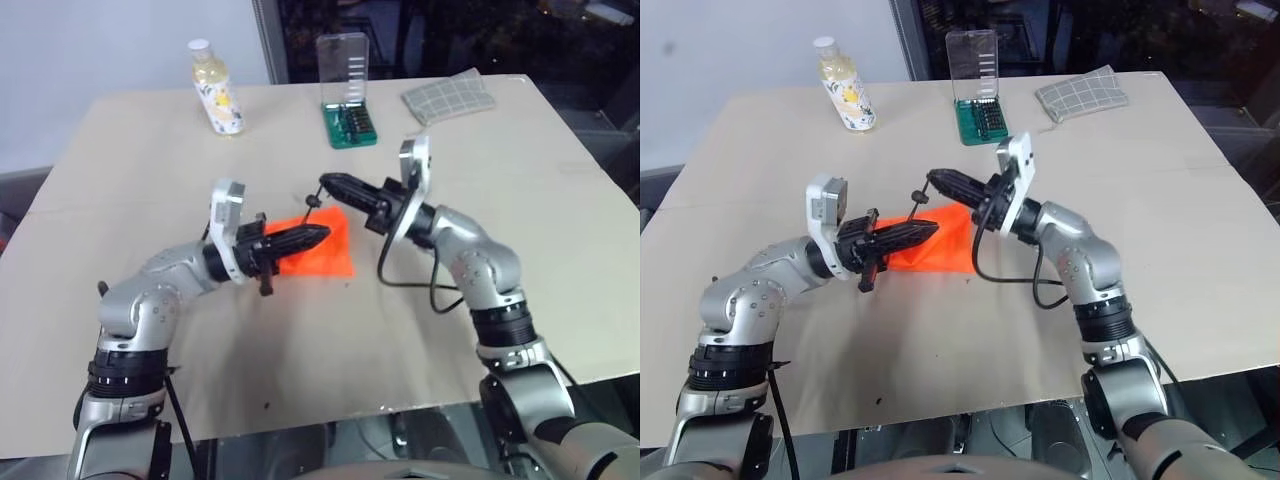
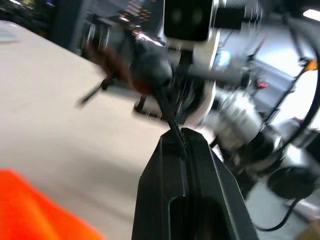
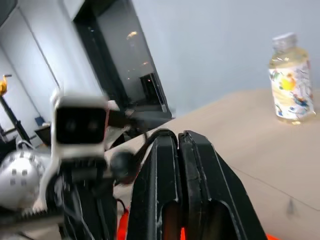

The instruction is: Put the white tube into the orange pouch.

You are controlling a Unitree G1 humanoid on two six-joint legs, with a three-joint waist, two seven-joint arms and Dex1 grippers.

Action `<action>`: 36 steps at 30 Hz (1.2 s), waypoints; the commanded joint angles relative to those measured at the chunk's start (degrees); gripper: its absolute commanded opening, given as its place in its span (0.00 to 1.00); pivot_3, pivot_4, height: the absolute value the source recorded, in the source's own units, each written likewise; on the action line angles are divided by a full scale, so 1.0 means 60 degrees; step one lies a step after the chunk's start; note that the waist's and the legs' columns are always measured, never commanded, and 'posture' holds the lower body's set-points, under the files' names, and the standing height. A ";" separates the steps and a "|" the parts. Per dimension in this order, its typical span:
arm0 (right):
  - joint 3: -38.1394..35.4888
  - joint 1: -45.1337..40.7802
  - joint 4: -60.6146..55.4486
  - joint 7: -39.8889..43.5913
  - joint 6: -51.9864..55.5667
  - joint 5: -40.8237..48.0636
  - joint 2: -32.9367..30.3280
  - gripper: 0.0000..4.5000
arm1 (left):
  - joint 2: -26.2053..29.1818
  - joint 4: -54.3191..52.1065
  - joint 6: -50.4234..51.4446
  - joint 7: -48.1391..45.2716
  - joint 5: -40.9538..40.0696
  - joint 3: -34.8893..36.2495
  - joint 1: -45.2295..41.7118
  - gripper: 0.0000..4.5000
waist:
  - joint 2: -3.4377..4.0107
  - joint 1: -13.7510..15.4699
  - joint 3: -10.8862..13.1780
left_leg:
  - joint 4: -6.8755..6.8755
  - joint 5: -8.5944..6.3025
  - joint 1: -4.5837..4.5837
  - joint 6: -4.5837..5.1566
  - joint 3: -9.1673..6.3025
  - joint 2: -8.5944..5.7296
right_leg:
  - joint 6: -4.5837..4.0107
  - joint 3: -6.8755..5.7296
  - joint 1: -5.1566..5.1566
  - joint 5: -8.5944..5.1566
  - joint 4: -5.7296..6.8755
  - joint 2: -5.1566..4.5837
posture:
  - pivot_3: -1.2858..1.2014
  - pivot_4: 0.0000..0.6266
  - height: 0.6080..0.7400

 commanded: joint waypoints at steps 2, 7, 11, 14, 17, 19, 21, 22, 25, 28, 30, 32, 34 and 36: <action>-0.0778 -0.0634 -0.0967 -0.0688 0.0632 0.0600 -0.0345 0.00 | -0.0176 -0.0150 -0.0756 0.0276 0.0791 -0.0284 0.0173 0.00 | 0.0000 -0.0010 0.0000 | -0.0007 0.0000 -0.0001 0.0000 0.0003 0.0001 | 0.0000 0.0002 -0.0005 0.0000 -0.0001 0.0001 | 0.52 0.24 1.00; -0.1040 -0.1077 -0.1219 -0.1364 0.1139 0.0964 -0.0428 0.00 | -0.0537 0.0085 -0.1815 0.0653 0.1685 -0.0465 0.0104 0.00 | -0.0001 -0.0005 0.0000 | -0.0008 0.0000 -0.0003 0.0001 0.0008 0.0000 | 0.0001 0.0004 -0.0008 0.0000 0.0000 -0.0002 | 0.52 0.24 1.00; -0.1751 -0.1807 -0.1097 -0.2331 0.1391 0.1656 -0.0117 0.00 | -0.0731 0.0272 -0.2686 0.0886 0.2438 -0.0757 0.0119 0.00 | 0.0000 -0.0015 0.0000 | -0.0009 0.0000 -0.0002 0.0000 0.0010 0.0001 | 0.0000 0.0006 -0.0010 0.0001 0.0004 -0.0001 | 0.52 0.24 1.00; -0.1991 -0.2142 -0.1004 -0.2792 0.1443 0.1854 -0.0014 0.00 | -0.1004 0.0649 -0.2987 0.1238 0.2579 -0.0626 -0.0192 0.12 | 0.0002 -0.0008 0.0001 | -0.0009 0.0000 -0.0005 0.0001 0.0009 0.0001 | 0.0001 0.0005 -0.0011 0.0001 0.0002 -0.0002 | 0.52 0.24 1.00; -0.1835 -0.2157 -0.1047 -0.2758 0.1433 0.1671 -0.0091 0.00 | -0.1150 0.0733 -0.3497 0.1409 0.2902 -0.0594 -0.0391 0.39 | -0.0008 0.0009 -0.0005 | -0.0008 0.0000 -0.0012 0.0002 -0.0001 -0.0004 | 0.0001 -0.0006 -0.0010 0.0001 -0.0002 -0.0003 | 0.52 0.24 1.00; -0.1625 -0.2081 -0.1098 -0.2666 0.1431 0.1478 -0.0179 0.00 | -0.1313 0.0613 -0.3997 0.1665 0.3052 -0.0424 -0.0572 0.57 | -0.0005 0.0007 -0.0003 | -0.0010 -0.0001 -0.0013 0.0003 0.0002 -0.0003 | 0.0001 -0.0003 -0.0012 0.0000 -0.0003 -0.0003 | 0.52 0.24 1.00; -0.1470 -0.2045 -0.1103 -0.2613 0.1415 0.1286 -0.0271 0.00 | -0.1374 0.0461 -0.4197 0.1830 0.2992 -0.0223 -0.0760 0.69 | -0.0005 0.0006 -0.0003 | -0.0010 -0.0001 -0.0016 0.0002 0.0001 -0.0003 | 0.0001 -0.0004 -0.0013 0.0001 -0.0003 -0.0004 | 0.52 0.24 1.00; -0.1405 -0.2044 -0.1094 -0.2579 0.1376 0.1186 -0.0318 0.00 | -0.1317 0.0359 -0.4187 0.1754 0.2894 -0.0182 -0.0836 0.69 | -0.0005 -0.0002 -0.0003 | -0.0010 -0.0001 -0.0015 0.0002 0.0002 -0.0003 | 0.0001 -0.0003 -0.0014 0.0001 -0.0003 -0.0004 | 0.52 0.24 1.00; -0.1152 -0.2048 -0.1026 -0.2448 0.1227 0.0802 -0.0478 0.00 | -0.1070 0.0058 -0.4077 0.1391 0.2589 -0.0130 -0.1095 0.69 | -0.0005 -0.0022 -0.0003 | -0.0010 0.0000 -0.0014 0.0002 0.0003 -0.0002 | 0.0001 -0.0003 -0.0014 0.0001 0.0002 -0.0003 | 0.52 0.24 1.00; -0.0892 -0.2050 -0.0867 -0.2333 0.1009 0.0358 -0.0576 0.00 | -0.0504 -0.0391 -0.3544 0.0624 0.2039 -0.0184 -0.1266 0.69 | -0.0004 -0.0043 -0.0003 | -0.0010 -0.0001 -0.0015 0.0002 0.0005 -0.0003 | 0.0001 -0.0002 -0.0015 0.0001 0.0000 -0.0001 | 0.52 0.24 1.00; -0.0766 -0.2052 -0.0793 -0.2243 0.0863 0.0117 -0.0617 0.00 | -0.0339 -0.0467 -0.3451 0.0533 0.1904 -0.0140 -0.1444 0.69 | -0.0003 -0.0045 -0.0002 | -0.0013 -0.0001 -0.0014 0.0002 0.0006 -0.0002 | 0.0001 -0.0002 -0.0017 0.0000 0.0000 0.0002 | 0.52 0.24 1.00; -0.0604 -0.2069 -0.0755 -0.2125 0.0706 -0.0147 -0.0674 0.00 | -0.0444 -0.0200 -0.3872 0.0830 0.2222 -0.0094 -0.1830 0.69 | -0.0004 -0.0008 -0.0002 | -0.0014 0.0000 -0.0014 0.0002 0.0005 -0.0002 | 0.0001 -0.0002 -0.0016 0.0000 -0.0001 0.0002 | 0.52 0.24 1.00; -0.0418 -0.2117 -0.0775 -0.2012 0.0568 -0.0385 -0.0708 0.00 | -0.0496 0.0229 -0.4529 0.1073 0.2956 -0.0287 -0.2253 0.69 | -0.0004 -0.0004 -0.0002 | -0.0010 0.0000 -0.0015 0.0002 0.0002 -0.0005 | 0.0001 -0.0005 -0.0014 0.0001 -0.0002 0.0001 | 0.52 0.24 1.00; -0.0185 -0.2150 -0.0842 -0.1863 0.0390 -0.0674 -0.0775 0.00 | -0.0524 0.0494 -0.4894 0.1072 0.3373 -0.0497 -0.2497 0.69 | -0.0004 -0.0002 -0.0003 | -0.0008 0.0001 -0.0015 0.0002 0.0001 -0.0014 | 0.0002 -0.0009 -0.0012 0.0001 -0.0002 0.0002 | 0.52 0.24 1.00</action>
